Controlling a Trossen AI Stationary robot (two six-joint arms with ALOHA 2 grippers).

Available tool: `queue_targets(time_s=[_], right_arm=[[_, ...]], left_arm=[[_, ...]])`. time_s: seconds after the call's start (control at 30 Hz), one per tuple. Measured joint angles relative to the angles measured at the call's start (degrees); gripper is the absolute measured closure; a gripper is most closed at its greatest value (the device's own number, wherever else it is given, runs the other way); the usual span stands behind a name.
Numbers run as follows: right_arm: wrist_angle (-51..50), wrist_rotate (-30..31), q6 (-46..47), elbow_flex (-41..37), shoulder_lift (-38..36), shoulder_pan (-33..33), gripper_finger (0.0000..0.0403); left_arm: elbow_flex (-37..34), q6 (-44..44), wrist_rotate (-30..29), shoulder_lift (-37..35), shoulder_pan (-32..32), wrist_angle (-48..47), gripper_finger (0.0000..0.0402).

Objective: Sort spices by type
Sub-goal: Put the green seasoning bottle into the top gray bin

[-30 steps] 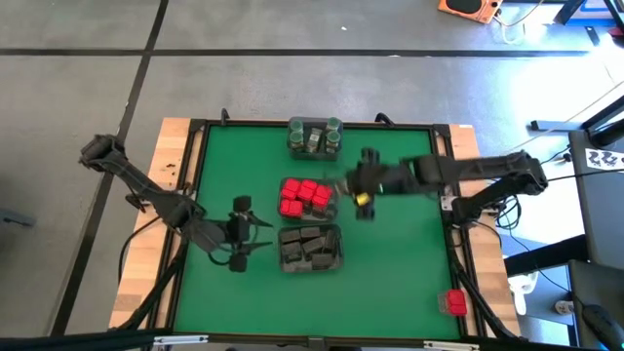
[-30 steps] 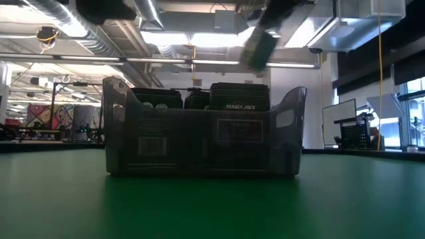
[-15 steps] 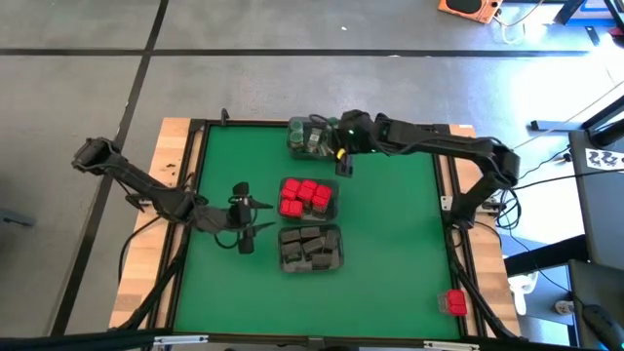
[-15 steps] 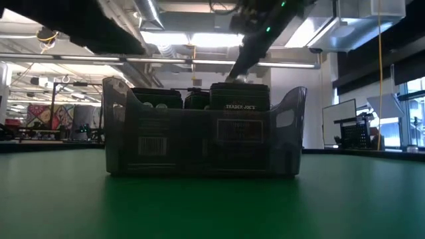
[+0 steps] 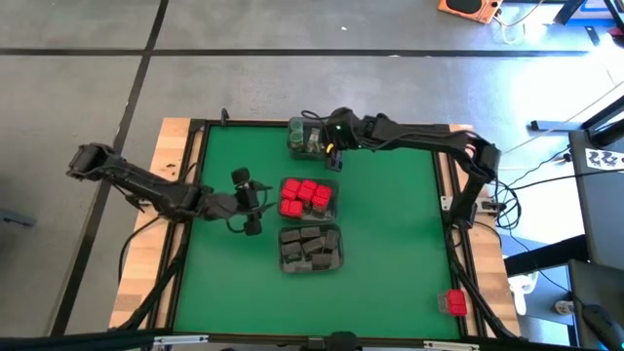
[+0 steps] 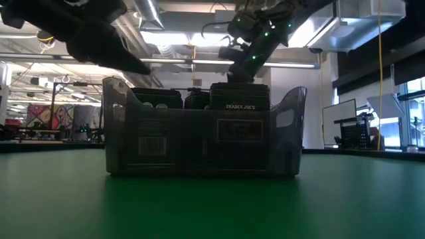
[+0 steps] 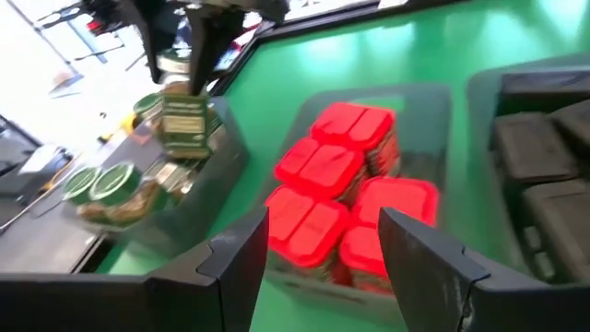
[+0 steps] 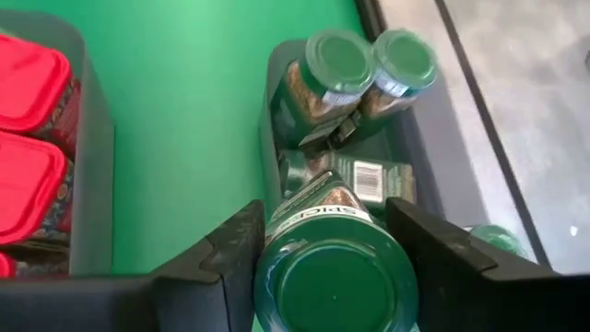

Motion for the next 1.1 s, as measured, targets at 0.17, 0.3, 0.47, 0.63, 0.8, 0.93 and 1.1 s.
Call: queue_targets(time_s=[0.17, 0.3, 0.47, 0.63, 0.8, 0.93, 1.1], right_arm=[[-0.6, 1.0, 1.5, 0.0, 1.4, 0.1, 0.02], [-1.2, 3.3, 4.6, 0.0, 2.3, 0.1, 0.02], [-1.9, 4.2, 10.8, 0.0, 2.6, 0.0, 0.02], [-2.0, 4.2, 16.0, 0.1, 3.4, -0.8, 0.02], [-3.4, 2.9, 23.6, 0.1, 4.9, -2.6, 0.02], [-4.0, 2.9, 24.5, 0.0, 5.6, -3.7, 0.02], [-3.4, 2.4, 23.9, 0.0, 5.7, -4.1, 0.019]], left_arm=[[0.0, 0.0, 0.0, 0.0, 2.2, -1.8, 0.0199], [0.0, 0.1, 0.0, 0.0, 3.1, -2.0, 0.0199], [0.0, 0.4, 0.1, 0.0, 3.3, -2.0, 0.0199], [0.0, 0.5, 0.1, 0.0, 3.3, -2.0, 0.0199], [0.0, 0.4, 0.1, 0.0, 3.3, -2.0, 0.0199], [0.0, 0.4, 0.1, 0.0, 3.3, -2.0, 0.0199], [0.0, 0.2, 0.1, 0.0, 3.3, -2.0, 0.0199]])
